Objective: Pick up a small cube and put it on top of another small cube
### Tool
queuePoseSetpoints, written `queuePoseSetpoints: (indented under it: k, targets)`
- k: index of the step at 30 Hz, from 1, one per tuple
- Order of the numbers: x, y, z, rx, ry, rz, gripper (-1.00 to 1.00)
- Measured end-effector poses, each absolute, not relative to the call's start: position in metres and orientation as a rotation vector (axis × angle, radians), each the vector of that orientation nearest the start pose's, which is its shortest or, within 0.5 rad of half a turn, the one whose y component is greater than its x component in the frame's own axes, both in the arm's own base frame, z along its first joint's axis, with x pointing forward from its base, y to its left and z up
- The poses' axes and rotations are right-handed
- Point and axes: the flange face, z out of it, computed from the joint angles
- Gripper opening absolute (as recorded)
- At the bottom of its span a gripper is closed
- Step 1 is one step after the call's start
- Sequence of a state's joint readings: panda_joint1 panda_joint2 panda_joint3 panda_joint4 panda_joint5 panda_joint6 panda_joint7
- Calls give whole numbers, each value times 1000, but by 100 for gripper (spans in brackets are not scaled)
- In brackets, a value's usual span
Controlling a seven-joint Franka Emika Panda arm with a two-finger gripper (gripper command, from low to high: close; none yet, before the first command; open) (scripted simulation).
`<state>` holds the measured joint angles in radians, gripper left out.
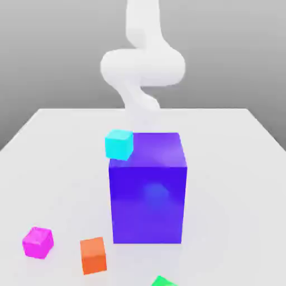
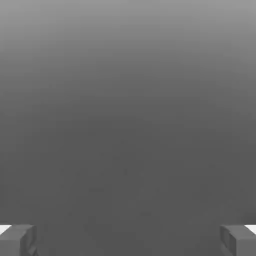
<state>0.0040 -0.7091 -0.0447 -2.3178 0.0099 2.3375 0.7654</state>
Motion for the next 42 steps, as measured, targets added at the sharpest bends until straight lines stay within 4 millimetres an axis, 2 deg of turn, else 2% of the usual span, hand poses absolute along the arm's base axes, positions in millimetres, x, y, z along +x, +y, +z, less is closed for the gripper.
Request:
queuePoseSetpoints:
  k: [3, 6, 10, 13, 18, 20, 25, 27, 31, 32, 38, 40, 42]
  targets:
    - [416, -48, 621, -2517, 1104, -825, 0]
    - [442, -75, 568, -2552, 1151, -718, 0]
    - [464, -110, 493, -2594, 1219, -579, 0]
    - [471, -136, 435, -2622, 1274, -475, 0]
    - [461, -183, 339, -2659, 1384, -303, 0]
    - [450, -202, 302, -2671, 1433, -234, 0]
    - [413, -234, 216, -2723, 1516, -55, 0]
    - [403, -241, 188, -2735, 1536, -16, 0]
    - [399, -244, 136, -2739, 1542, -3, 0]
    - [398, -244, 129, -2738, 1543, -2, -100]
    - [398, -243, 126, -2737, 1544, 1, -100]
    - [399, -244, 140, -2739, 1542, -1, -100]
    - [400, -244, 162, -2740, 1542, -2, -100]
